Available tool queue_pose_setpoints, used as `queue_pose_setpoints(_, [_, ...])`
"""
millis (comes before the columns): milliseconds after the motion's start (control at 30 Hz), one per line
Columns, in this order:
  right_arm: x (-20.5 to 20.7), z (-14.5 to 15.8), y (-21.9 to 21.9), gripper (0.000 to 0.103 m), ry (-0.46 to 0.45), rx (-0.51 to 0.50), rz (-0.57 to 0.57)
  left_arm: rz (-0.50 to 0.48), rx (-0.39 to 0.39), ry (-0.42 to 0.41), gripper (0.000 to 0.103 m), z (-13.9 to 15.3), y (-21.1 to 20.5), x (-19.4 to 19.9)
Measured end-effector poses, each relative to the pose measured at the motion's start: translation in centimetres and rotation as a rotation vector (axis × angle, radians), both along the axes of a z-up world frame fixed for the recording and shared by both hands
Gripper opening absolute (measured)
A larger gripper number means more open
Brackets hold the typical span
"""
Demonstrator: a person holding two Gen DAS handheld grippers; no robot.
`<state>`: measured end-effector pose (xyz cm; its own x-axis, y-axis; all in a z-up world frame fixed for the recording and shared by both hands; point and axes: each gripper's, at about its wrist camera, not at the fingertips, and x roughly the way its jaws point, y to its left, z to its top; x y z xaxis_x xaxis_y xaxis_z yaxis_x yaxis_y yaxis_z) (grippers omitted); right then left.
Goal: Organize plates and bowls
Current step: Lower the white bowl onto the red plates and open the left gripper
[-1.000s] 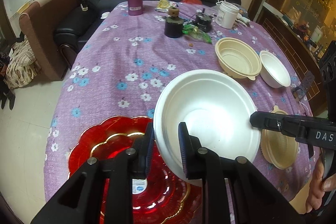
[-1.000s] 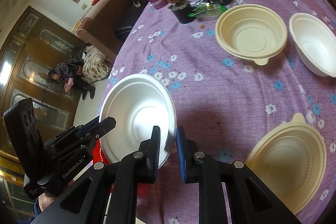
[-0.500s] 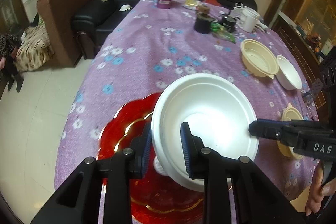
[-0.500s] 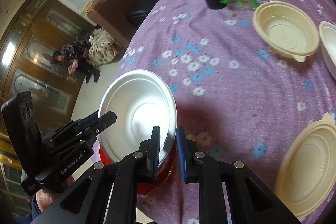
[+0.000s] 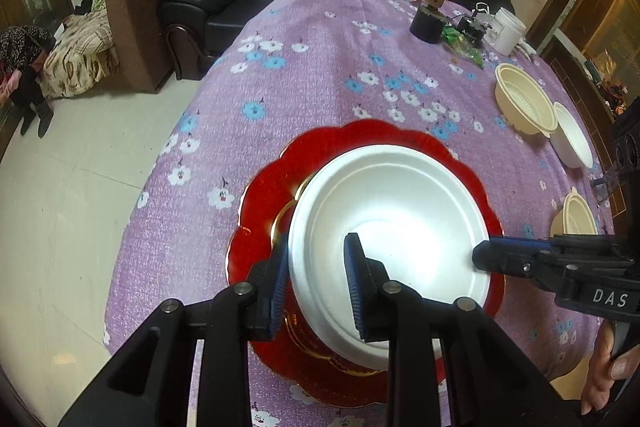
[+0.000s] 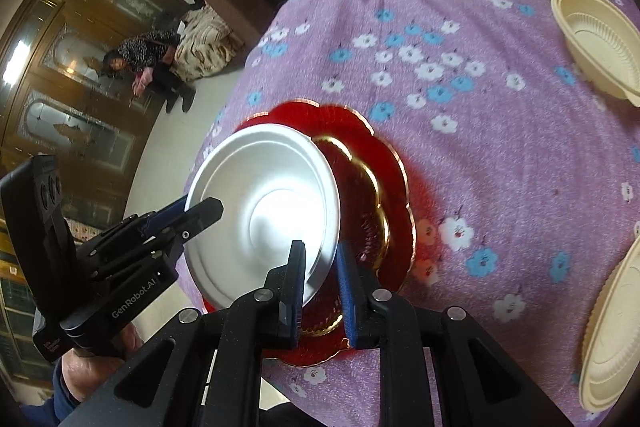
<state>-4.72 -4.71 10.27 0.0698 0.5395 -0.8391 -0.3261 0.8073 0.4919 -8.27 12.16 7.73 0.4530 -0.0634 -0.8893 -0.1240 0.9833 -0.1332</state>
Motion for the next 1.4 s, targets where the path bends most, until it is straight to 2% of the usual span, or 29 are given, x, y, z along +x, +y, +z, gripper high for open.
queue_pose_setpoints(700, [0.1,-1.7,0.4,0.019,0.029,-0.017,-0.005,-0.008,-0.004,0.044,0.025,-2.0,0.0,0.4])
queue_pose_setpoints(967, [-0.3,-1.7,0.4,0.019,0.004,-0.021,-0.016,-0.007,-0.022,0.052,0.028,-2.3,0.5,0.3])
queue_pose_setpoints(1167, [-0.7,-0.8,-1.3,0.019,-0.030,-0.004,-0.043,0.025,-0.001,0.029,0.037,-1.0,1.0,0.5])
queue_pose_setpoints(1267, [-0.8,-0.1,-2.8,0.019,-0.053,0.019,-0.058,0.052,0.037,0.004,0.042,0.5,0.8,0.4])
queue_pose_setpoints(1400, [-0.5,0.7,-5.7,0.019,-0.067,0.050,-0.087,0.087,0.060,-0.028,0.043,2.4,-0.6,0.2])
